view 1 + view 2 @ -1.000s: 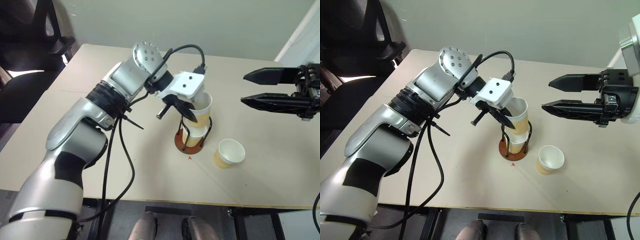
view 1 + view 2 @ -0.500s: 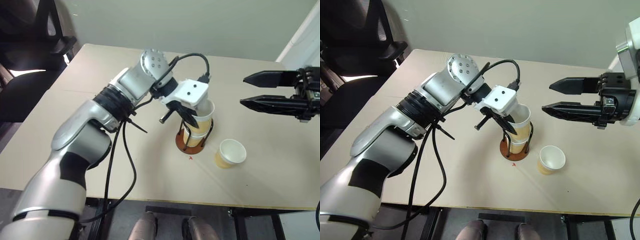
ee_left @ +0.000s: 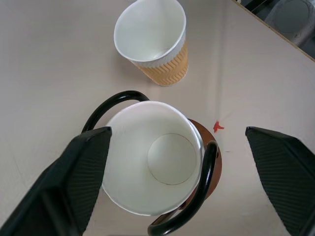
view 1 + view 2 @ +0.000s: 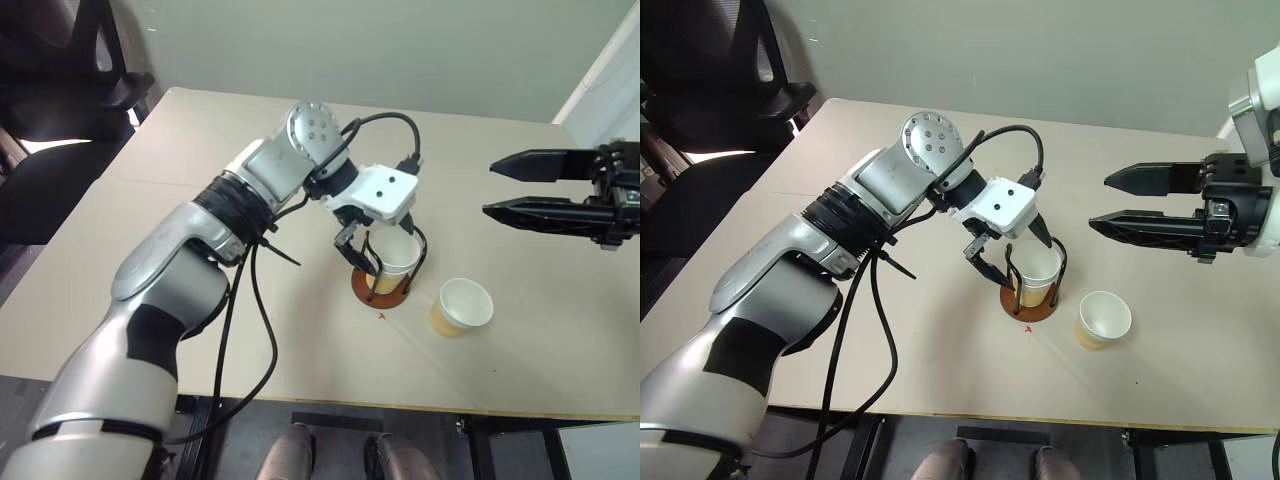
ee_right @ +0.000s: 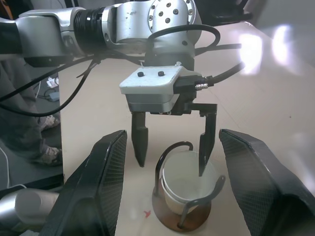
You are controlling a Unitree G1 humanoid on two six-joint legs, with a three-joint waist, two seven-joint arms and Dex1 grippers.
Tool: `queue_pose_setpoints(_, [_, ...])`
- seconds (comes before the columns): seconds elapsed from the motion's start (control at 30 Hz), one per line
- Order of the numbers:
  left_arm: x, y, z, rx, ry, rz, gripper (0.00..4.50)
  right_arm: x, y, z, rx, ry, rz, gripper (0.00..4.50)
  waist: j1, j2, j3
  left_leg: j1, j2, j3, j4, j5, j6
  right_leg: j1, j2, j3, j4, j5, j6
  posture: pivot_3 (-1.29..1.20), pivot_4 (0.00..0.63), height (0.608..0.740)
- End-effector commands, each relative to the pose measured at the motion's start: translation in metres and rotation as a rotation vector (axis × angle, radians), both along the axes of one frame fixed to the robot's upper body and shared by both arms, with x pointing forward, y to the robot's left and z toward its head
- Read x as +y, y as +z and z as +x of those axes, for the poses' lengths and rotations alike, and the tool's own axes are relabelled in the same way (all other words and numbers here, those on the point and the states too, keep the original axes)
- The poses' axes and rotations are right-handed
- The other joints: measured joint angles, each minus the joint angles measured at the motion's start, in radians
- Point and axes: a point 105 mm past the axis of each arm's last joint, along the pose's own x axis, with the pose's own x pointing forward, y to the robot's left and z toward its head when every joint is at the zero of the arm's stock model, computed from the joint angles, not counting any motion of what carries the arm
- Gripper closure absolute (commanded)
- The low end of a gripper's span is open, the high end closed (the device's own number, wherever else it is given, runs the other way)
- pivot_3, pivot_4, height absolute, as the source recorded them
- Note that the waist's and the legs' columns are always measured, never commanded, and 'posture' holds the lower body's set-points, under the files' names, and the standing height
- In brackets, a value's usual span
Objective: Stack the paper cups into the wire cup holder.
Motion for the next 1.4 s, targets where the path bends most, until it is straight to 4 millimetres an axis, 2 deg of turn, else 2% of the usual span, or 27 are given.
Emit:
queue_pose_setpoints(0.03, [-0.003,0.028,-0.005,0.012,-0.019,-0.087,0.02,-0.005,-0.003,0.003,-0.056,-0.057,-0.075,1.42,0.001,0.000,0.000,0.000,0.000,0.000,0.000,0.000,0.000,0.000,0.000,0.000,0.000,0.000,0.000,0.00,0.150,0.740])
queue_pose_setpoints(0.2, [0.010,0.072,-0.004,0.160,0.094,-0.302,0.02,-0.019,-0.045,0.006,0.010,-0.139,-0.299,1.42,0.003,0.000,0.000,-0.001,0.000,0.001,0.001,0.000,0.000,0.000,0.000,0.000,0.000,0.000,0.000,0.00,0.150,0.740])
queue_pose_setpoints(0.33, [0.036,0.094,-0.003,0.248,0.179,-0.417,0.02,-0.021,-0.065,0.000,0.058,-0.116,-0.363,1.42,0.002,0.001,-0.001,-0.001,0.000,0.002,0.001,0.000,0.001,-0.001,-0.001,0.001,0.000,0.000,0.001,0.00,0.150,0.740])
queue_pose_setpoints(0.57, [0.072,0.091,-0.018,0.274,0.214,-0.465,0.02,-0.019,-0.095,-0.010,0.114,-0.053,-0.489,1.42,0.001,0.002,-0.001,0.000,-0.001,0.002,0.002,0.000,0.001,0.000,-0.001,0.000,0.000,-0.001,0.002,0.00,0.150,0.740])
queue_pose_setpoints(0.77, [0.094,0.091,-0.014,0.246,0.329,-0.524,0.02,-0.018,-0.125,-0.010,0.130,-0.001,-0.596,1.42,0.000,0.002,-0.001,0.000,-0.002,0.001,0.006,0.001,0.003,0.002,-0.001,0.000,0.001,0.002,0.005,0.00,0.150,0.740])
queue_pose_setpoints(1.17, [0.102,0.090,-0.012,0.209,0.373,-0.549,0.02,-0.023,-0.152,0.006,0.129,0.053,-0.702,1.42,-0.007,0.002,-0.001,0.001,-0.005,0.001,0.012,0.005,0.009,0.006,-0.004,0.000,-0.001,0.010,0.009,0.00,0.150,0.740])
queue_pose_setpoints(1.4, [0.104,0.087,-0.011,0.199,0.386,-0.551,0.02,-0.028,-0.161,0.017,0.120,0.053,-0.751,1.42,-0.010,0.002,-0.001,0.001,-0.004,0.001,0.011,0.005,0.009,0.006,-0.004,0.000,-0.002,0.011,0.009,0.00,0.150,0.740])
